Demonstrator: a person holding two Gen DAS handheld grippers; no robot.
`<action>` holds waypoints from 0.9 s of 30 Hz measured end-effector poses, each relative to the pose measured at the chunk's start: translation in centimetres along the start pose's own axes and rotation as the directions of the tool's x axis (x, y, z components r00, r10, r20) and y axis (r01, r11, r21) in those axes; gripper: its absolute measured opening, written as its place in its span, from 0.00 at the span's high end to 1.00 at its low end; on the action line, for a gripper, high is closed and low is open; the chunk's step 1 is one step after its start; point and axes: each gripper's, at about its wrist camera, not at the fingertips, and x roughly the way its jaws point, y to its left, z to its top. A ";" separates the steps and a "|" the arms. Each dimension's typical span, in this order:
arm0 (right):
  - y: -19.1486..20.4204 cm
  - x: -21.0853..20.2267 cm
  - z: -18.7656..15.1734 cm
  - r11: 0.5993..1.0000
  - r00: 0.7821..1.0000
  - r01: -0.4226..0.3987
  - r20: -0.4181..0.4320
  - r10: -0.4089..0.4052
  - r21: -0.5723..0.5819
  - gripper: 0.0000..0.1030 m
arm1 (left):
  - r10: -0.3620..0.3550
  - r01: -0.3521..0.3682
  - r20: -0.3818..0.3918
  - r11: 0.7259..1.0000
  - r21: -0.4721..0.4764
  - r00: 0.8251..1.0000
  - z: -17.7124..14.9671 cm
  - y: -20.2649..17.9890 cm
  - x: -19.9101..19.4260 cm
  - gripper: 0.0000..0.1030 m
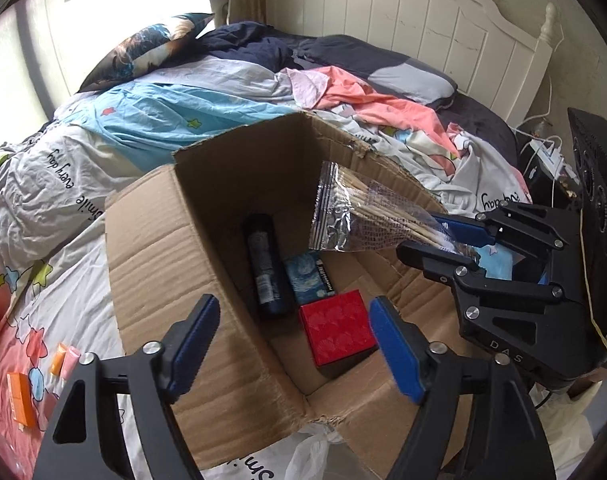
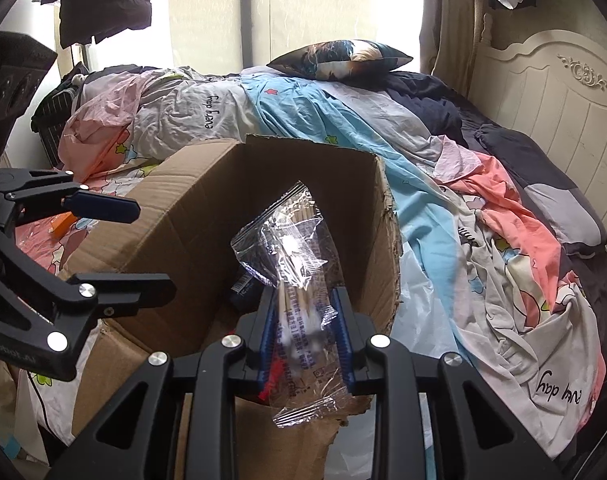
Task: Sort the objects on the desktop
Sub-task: 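Open the right tool to drop the swab bag into the cardboard box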
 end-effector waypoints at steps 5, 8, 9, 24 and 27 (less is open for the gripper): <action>0.3 -0.2 -0.1 1.000 1.000 -0.006 -0.003 0.006 0.007 0.75 | 0.011 -0.011 -0.010 1.000 -0.009 1.000 -0.6 0.3 -0.6 0.13; 0.5 -0.5 -0.2 1.000 1.000 -0.008 -0.001 0.008 0.007 0.73 | 0.007 -0.007 -0.016 1.000 -0.008 1.000 -1.0 0.3 -0.9 0.10; 0.6 -0.6 -0.2 1.000 1.000 -0.007 -0.001 0.007 0.005 0.72 | 0.009 -0.009 -0.018 1.000 -0.005 1.000 -1.1 0.2 -0.9 0.10; 1.6 -1.3 -0.3 0.999 0.999 0.041 0.013 -0.041 -0.004 0.29 | 0.026 -0.027 -0.035 1.000 -0.007 0.999 -2.9 0.4 -1.8 0.08; 2.0 -1.2 -0.3 0.999 0.999 0.039 0.008 -0.039 -0.009 0.28 | 0.033 -0.033 -0.041 0.999 -0.008 0.999 -3.4 0.5 -1.7 0.08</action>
